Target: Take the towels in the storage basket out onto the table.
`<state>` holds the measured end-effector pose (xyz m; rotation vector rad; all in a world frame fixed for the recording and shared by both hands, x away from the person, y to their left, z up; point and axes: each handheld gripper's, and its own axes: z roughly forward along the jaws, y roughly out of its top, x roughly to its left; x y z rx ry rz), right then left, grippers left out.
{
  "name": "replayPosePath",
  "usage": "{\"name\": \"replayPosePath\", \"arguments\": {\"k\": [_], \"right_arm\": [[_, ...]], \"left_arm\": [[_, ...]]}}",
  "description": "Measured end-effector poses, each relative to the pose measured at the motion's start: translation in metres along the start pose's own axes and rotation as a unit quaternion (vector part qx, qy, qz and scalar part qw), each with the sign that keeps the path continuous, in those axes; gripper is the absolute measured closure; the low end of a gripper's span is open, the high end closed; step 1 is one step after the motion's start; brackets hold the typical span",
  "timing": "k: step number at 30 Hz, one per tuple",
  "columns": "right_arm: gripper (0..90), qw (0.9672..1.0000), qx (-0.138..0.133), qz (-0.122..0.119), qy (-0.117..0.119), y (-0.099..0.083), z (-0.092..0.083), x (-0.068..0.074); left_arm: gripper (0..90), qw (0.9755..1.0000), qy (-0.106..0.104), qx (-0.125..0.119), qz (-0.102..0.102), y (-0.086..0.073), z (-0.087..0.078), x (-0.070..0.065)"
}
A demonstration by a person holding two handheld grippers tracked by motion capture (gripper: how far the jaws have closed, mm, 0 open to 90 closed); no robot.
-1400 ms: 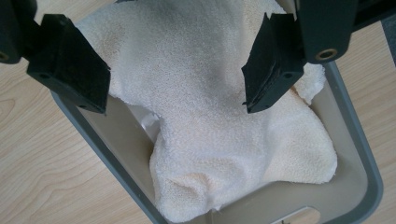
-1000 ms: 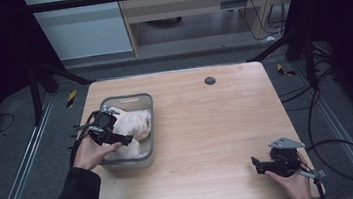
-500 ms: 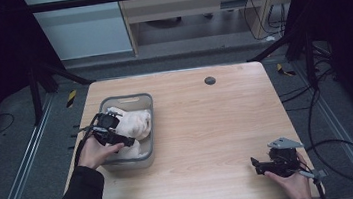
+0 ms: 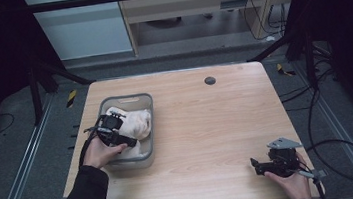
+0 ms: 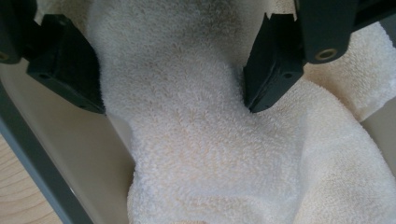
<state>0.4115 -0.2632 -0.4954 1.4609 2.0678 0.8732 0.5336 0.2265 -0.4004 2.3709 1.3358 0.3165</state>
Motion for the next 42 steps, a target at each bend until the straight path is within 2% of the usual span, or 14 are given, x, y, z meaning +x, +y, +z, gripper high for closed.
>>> {"name": "replayPosePath", "arguments": {"k": [10, 12, 13, 18, 29, 42], "right_arm": [[5.9, 1.0, 0.002, 0.0, 0.001, 0.0, 0.0, 0.0], [5.8, 1.0, 0.003, 0.0, 0.001, 0.0, 0.0, 0.0], [5.8, 1.0, 0.003, -0.001, 0.002, 0.0, 0.001, 0.001], [5.8, 1.0, 0.004, -0.003, 0.001, 0.0, 0.001, 0.0], [5.9, 1.0, 0.003, -0.001, 0.001, 0.0, 0.001, 0.0], [5.9, 1.0, 0.002, -0.001, 0.0, 0.0, 0.001, 0.0]], "left_arm": [[45.4, 0.9997, -0.008, 0.022, -0.01, -0.001, 0.004, 0.002], [47.1, 0.9996, -0.008, 0.024, -0.011, -0.001, 0.003, 0.002], [51.3, 0.9996, -0.008, 0.026, -0.011, -0.001, 0.003, 0.003], [57.7, 0.9995, -0.005, 0.029, -0.014, 0.001, 0.002, 0.002], [64.8, 0.9998, 0.002, 0.015, -0.014, 0.001, -0.007, 0.003], [66.1, 0.9997, 0.015, -0.013, -0.014, 0.008, -0.038, 0.01]]}}
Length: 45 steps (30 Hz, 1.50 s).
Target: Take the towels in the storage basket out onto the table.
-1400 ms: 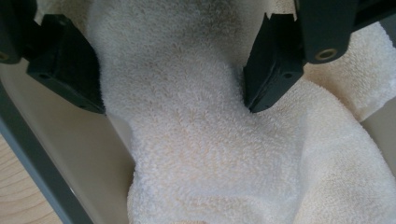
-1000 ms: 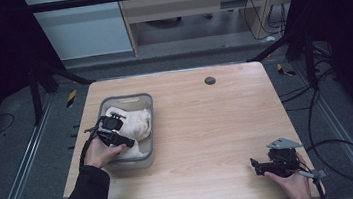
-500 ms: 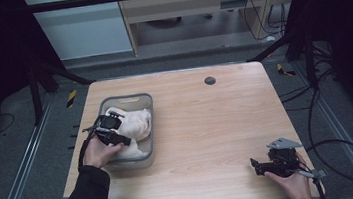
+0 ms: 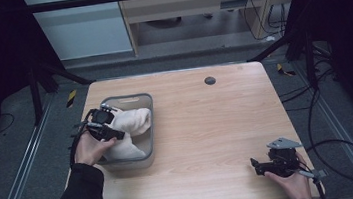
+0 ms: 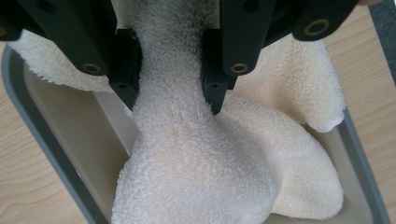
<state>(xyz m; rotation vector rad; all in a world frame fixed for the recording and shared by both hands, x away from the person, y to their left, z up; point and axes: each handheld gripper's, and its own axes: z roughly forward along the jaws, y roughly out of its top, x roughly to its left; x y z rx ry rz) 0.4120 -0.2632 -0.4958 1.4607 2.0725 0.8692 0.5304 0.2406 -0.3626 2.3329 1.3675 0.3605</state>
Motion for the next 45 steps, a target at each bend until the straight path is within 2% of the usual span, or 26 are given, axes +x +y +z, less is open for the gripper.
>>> {"name": "replayPosePath", "arguments": {"k": [8, 11, 27, 38, 44, 45], "right_arm": [[5.9, 1.0, 0.001, -0.003, -0.001, 0.0, 0.0, 0.0], [6.0, 1.0, 0.0, -0.002, 0.0, 0.0, 0.0, 0.0], [6.0, 1.0, 0.0, -0.002, -0.001, 0.0, 0.0, 0.0], [6.0, 1.0, -0.001, -0.003, -0.001, 0.0, 0.0, 0.0], [6.0, 1.0, -0.002, -0.004, -0.001, 0.0, -0.001, 0.0], [6.0, 1.0, -0.002, -0.004, -0.001, 0.0, -0.001, 0.0]], "left_arm": [[66.4, 0.9995, -0.004, -0.03, -0.005, 0.004, -0.022, 0.003], [66.4, 0.9992, 0.001, -0.04, 0.001, 0.008, -0.036, 0.001], [66.4, 0.9975, 0.006, -0.068, 0.019, 0.017, -0.08, -0.003], [66.3, 0.9963, -0.003, -0.066, 0.055, 0.022, -0.102, -0.021], [66.3, 0.9942, -0.013, -0.065, 0.084, 0.024, -0.117, -0.036], [66.3, 0.9942, -0.013, -0.065, 0.084, 0.024, -0.117, -0.036]]}}
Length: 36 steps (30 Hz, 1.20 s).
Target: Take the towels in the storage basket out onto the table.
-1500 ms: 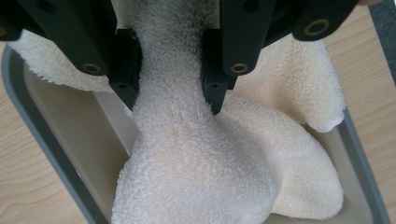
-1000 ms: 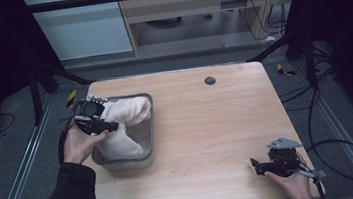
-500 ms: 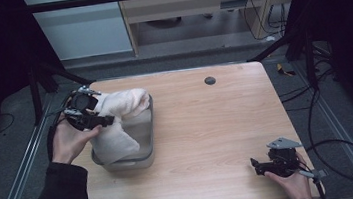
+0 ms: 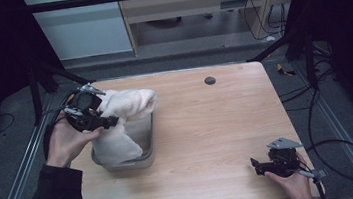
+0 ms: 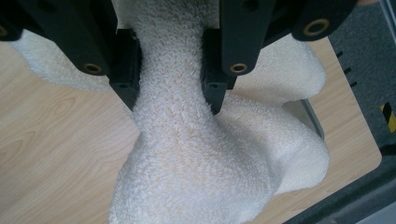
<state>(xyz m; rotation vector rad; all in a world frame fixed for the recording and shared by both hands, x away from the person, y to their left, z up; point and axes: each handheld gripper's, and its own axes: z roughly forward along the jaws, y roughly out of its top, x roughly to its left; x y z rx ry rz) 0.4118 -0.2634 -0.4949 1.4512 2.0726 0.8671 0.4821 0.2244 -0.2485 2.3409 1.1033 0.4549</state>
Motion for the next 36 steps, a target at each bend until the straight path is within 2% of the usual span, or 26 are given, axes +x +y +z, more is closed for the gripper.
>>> {"name": "replayPosePath", "arguments": {"k": [3, 14, 23, 28, 31, 34, 35, 36], "right_arm": [[6.0, 1.0, 0.0, 0.0, 0.0, 0.0, 0.0, 0.0], [6.0, 1.0, -0.001, 0.003, 0.0, 0.0, -0.001, -0.001], [6.0, 1.0, -0.002, 0.003, 0.001, 0.0, -0.002, -0.001], [6.0, 1.0, -0.005, 0.002, -0.001, 0.0, -0.002, -0.002], [6.2, 1.0, -0.007, 0.003, 0.0, 0.0, -0.003, -0.003], [6.2, 1.0, -0.006, 0.006, 0.0, 0.0, -0.003, -0.004], [6.2, 1.0, -0.007, 0.006, 0.0, 0.0, -0.003, -0.004], [6.3, 1.0, -0.009, 0.004, -0.002, 0.0, -0.003, -0.005]], "left_arm": [[66.3, 0.9998, -0.005, 0.001, 0.018, 0.004, -0.004, -0.008], [66.3, 0.9983, -0.029, -0.006, 0.051, 0.014, -0.008, -0.034], [66.2, 0.9957, -0.043, -0.01, 0.082, 0.025, -0.01, -0.058], [66.2, 0.9932, -0.051, -0.003, 0.104, 0.034, -0.006, -0.073], [66.2, 0.9907, -0.061, -0.002, 0.122, 0.041, -0.003, -0.088], [66.2, 0.9894, -0.067, -0.003, 0.129, 0.044, -0.001, -0.096], [66.2, 0.9878, -0.072, -0.004, 0.138, 0.048, 0.003, -0.104], [66.2, 0.9872, -0.075, -0.003, 0.141, 0.049, 0.004, -0.107]]}}
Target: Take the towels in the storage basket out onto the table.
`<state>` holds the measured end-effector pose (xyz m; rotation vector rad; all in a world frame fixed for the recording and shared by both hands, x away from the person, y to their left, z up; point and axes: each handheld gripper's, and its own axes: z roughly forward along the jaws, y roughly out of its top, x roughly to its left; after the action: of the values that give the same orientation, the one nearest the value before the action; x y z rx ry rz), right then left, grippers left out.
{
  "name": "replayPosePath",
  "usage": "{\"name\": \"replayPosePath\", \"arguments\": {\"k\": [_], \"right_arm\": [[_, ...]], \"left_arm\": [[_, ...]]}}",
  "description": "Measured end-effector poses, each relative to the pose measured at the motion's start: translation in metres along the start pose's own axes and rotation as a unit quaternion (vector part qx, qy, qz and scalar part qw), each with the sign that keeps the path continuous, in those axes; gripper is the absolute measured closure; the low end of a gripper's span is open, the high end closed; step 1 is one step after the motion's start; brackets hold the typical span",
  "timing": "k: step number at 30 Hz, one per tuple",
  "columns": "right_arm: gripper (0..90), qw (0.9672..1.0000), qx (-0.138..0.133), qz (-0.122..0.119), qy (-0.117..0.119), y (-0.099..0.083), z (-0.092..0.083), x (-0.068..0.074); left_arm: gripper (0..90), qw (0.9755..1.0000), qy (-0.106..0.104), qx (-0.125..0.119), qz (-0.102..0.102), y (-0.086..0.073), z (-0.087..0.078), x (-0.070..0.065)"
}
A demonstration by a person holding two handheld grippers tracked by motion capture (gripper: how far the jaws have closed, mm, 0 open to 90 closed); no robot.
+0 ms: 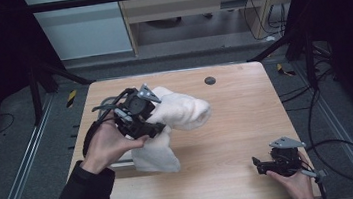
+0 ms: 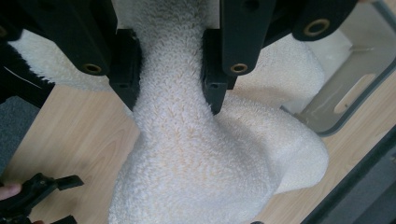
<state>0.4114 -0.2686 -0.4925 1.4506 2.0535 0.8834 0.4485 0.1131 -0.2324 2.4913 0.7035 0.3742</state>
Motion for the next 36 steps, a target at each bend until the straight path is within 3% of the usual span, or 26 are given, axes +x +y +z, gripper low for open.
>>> {"name": "replayPosePath", "arguments": {"k": [8, 21, 36], "right_arm": [[6.5, 1.0, -0.003, 0.007, 0.0, -0.001, -0.002, -0.003], [6.6, 1.0, -0.006, 0.001, -0.003, -0.002, -0.002, -0.004], [6.2, 1.0, -0.008, 0.0, -0.002, -0.004, -0.001, -0.006]], "left_arm": [[66.1, 0.9998, -0.012, 0.002, 0.017, 0.01, 0.016, -0.014], [65.9, 0.999, -0.033, 0.006, 0.029, 0.029, 0.062, -0.027], [65.5, 0.9984, -0.046, 0.021, 0.025, 0.032, 0.113, -0.028]]}}
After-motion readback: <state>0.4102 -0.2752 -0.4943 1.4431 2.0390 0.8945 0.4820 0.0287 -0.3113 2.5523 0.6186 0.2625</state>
